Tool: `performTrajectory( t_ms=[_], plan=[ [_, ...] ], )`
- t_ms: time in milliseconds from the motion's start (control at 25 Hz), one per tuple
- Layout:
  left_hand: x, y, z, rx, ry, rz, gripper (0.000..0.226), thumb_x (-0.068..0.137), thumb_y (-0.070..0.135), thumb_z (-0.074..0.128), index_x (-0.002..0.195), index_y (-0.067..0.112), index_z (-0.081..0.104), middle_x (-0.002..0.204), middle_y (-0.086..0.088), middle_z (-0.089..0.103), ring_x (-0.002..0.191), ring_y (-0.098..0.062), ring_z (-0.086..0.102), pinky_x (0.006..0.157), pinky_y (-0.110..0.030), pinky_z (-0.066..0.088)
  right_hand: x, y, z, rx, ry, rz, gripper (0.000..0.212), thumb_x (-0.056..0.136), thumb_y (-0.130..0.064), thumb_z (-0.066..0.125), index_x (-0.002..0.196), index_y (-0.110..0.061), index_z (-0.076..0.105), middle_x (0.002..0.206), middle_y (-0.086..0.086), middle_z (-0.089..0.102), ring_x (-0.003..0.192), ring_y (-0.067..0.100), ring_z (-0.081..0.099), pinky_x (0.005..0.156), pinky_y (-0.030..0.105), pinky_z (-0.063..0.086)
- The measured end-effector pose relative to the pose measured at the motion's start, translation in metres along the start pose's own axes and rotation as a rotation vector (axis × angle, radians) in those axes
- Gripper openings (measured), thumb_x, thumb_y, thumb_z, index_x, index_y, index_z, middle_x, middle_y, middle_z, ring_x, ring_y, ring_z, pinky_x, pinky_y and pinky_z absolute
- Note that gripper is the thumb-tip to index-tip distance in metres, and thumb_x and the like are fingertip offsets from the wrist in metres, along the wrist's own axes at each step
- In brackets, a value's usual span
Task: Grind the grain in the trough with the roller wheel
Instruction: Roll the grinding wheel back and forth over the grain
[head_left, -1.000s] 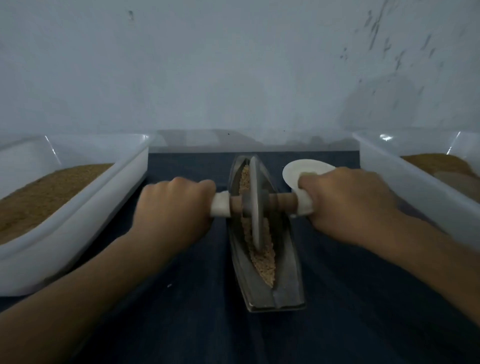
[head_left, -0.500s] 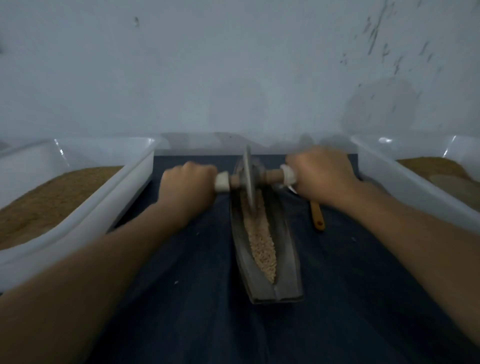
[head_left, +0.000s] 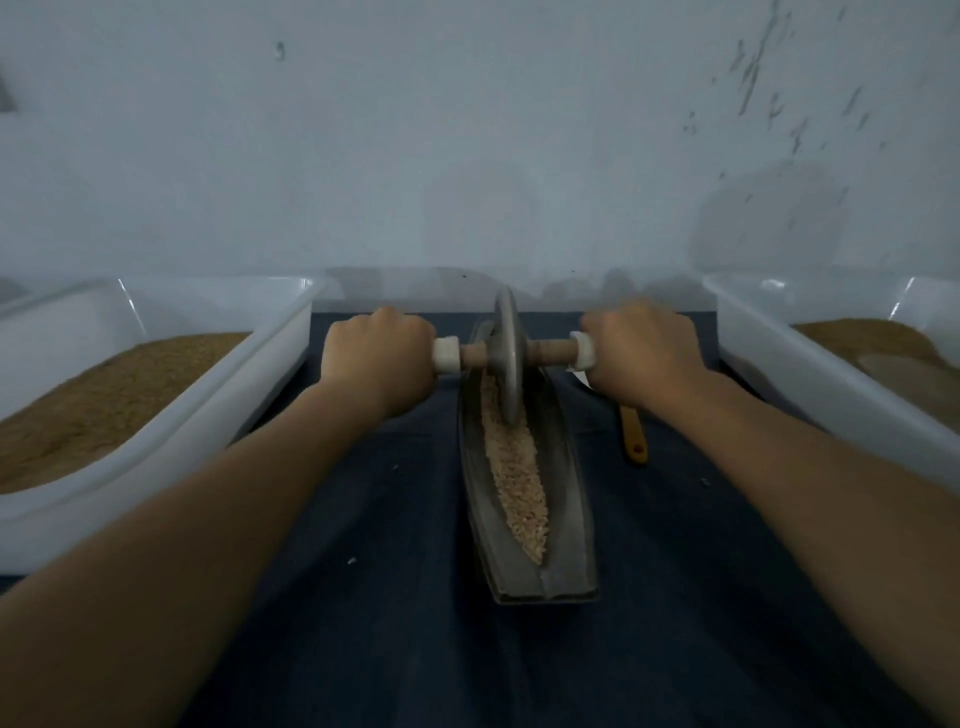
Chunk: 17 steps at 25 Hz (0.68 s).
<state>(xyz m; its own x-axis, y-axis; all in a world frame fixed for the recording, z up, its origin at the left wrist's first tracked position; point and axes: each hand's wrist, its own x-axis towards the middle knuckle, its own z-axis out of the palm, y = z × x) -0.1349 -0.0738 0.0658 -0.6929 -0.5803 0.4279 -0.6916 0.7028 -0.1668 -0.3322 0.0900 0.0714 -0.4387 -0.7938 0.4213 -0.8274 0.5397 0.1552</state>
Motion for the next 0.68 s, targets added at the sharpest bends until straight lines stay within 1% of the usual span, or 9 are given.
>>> performTrajectory(
  t_ms=[80,120,200,240,320,400,440,560,680],
  plan=[
    [-0.029,-0.005,0.005,0.043,0.160,0.078,0.013,0.080,0.035,0.067,0.076,0.027,0.057,0.067,0.004,0.049,0.056,-0.023,0.049,0.052,-0.030,0.032,-0.034,0.004,0.002,-0.046,0.162,-0.094,0.021,0.080,-0.051,0.050,0.079,-0.031,0.054,0.065,-0.013,0.044,0.056,0.013,0.043,0.048,0.024,0.030],
    [-0.046,-0.006,0.004,0.067,0.238,0.140,0.025,0.073,0.036,0.073,0.068,0.027,0.049,0.058,0.007,0.038,0.047,-0.020,0.036,0.047,-0.026,0.024,-0.055,0.004,0.002,-0.059,0.235,-0.115,0.021,0.074,-0.053,0.051,0.075,-0.032,0.054,0.059,-0.015,0.033,0.049,0.011,0.035,0.045,0.020,0.020],
    [-0.057,-0.008,-0.001,0.100,0.334,0.228,0.043,0.058,0.033,0.080,0.060,0.030,0.037,0.052,0.009,0.021,0.043,-0.014,0.014,0.048,-0.019,0.009,-0.080,0.010,0.004,-0.048,0.229,-0.144,0.021,0.068,-0.051,0.063,0.076,-0.035,0.052,0.057,-0.015,0.023,0.045,0.012,0.031,0.046,0.018,0.011],
    [-0.053,-0.007,-0.002,0.121,0.357,0.245,0.042,0.055,0.032,0.080,0.059,0.030,0.038,0.052,0.009,0.018,0.043,-0.014,0.010,0.049,-0.018,0.006,-0.081,0.010,0.007,-0.054,0.180,-0.124,0.022,0.070,-0.049,0.065,0.077,-0.036,0.050,0.057,-0.014,0.025,0.046,0.011,0.031,0.046,0.019,0.011],
    [-0.038,0.001,0.000,0.151,0.268,0.192,0.029,0.065,0.033,0.076,0.062,0.030,0.047,0.054,0.008,0.020,0.044,-0.015,0.016,0.047,-0.023,0.010,-0.065,0.001,0.010,-0.036,0.067,-0.027,0.020,0.079,-0.043,0.066,0.078,-0.032,0.049,0.063,-0.011,0.038,0.052,0.011,0.034,0.047,0.023,0.021],
    [-0.014,0.007,0.003,0.081,0.136,0.090,0.017,0.081,0.032,0.066,0.073,0.029,0.051,0.061,0.006,0.037,0.051,-0.017,0.031,0.050,-0.029,0.025,-0.032,-0.012,0.006,-0.011,0.051,0.024,0.013,0.085,-0.034,0.065,0.082,-0.028,0.054,0.075,-0.008,0.053,0.064,0.017,0.048,0.055,0.028,0.037],
    [-0.004,0.007,0.005,0.028,0.079,0.058,0.014,0.085,0.032,0.063,0.077,0.028,0.051,0.068,0.004,0.047,0.057,-0.018,0.039,0.055,-0.032,0.032,-0.017,-0.016,0.002,-0.017,0.038,0.015,0.014,0.087,-0.032,0.066,0.082,-0.028,0.054,0.079,-0.006,0.055,0.069,0.019,0.052,0.059,0.030,0.039],
    [-0.011,0.005,0.006,-0.071,0.010,-0.005,0.014,0.089,0.032,0.060,0.079,0.027,0.051,0.079,0.003,0.058,0.066,-0.020,0.049,0.060,-0.033,0.037,-0.009,-0.021,-0.011,-0.090,0.026,-0.047,0.019,0.088,-0.032,0.068,0.082,-0.028,0.051,0.080,-0.005,0.055,0.072,0.019,0.054,0.057,0.029,0.035],
    [-0.060,-0.005,0.004,0.005,0.223,0.121,0.030,0.079,0.036,0.069,0.071,0.029,0.041,0.061,0.007,0.047,0.051,-0.018,0.039,0.048,-0.027,0.026,-0.057,-0.012,-0.014,-0.093,0.145,-0.140,0.019,0.077,-0.033,0.067,0.076,-0.031,0.047,0.064,-0.011,0.038,0.057,0.018,0.041,0.047,0.024,0.017]
  ],
)
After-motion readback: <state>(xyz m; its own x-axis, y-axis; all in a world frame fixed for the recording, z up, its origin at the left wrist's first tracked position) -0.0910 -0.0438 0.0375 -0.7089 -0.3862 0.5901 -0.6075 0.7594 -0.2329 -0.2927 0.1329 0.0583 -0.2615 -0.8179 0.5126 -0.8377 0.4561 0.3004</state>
